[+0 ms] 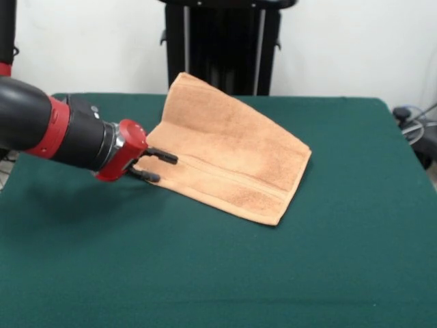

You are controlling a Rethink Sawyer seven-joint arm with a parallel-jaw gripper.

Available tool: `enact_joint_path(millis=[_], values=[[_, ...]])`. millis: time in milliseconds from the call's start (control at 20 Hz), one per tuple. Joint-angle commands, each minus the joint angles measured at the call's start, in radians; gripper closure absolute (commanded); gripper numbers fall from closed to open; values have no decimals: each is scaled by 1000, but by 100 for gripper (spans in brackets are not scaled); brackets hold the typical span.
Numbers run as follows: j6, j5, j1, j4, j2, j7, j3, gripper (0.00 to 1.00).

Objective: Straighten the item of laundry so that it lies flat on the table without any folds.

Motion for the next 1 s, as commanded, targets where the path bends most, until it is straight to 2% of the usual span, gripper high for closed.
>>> enact_joint_path(millis=[50,200,600,1000], values=[[-141,-82,-22,2,35,-313,130,0],[-140,-93,-24,6,29,-321,137,0],[-6,-81,40,-16,-34,-155,48,0],[69,-68,43,95,-149,-80,7,0]])
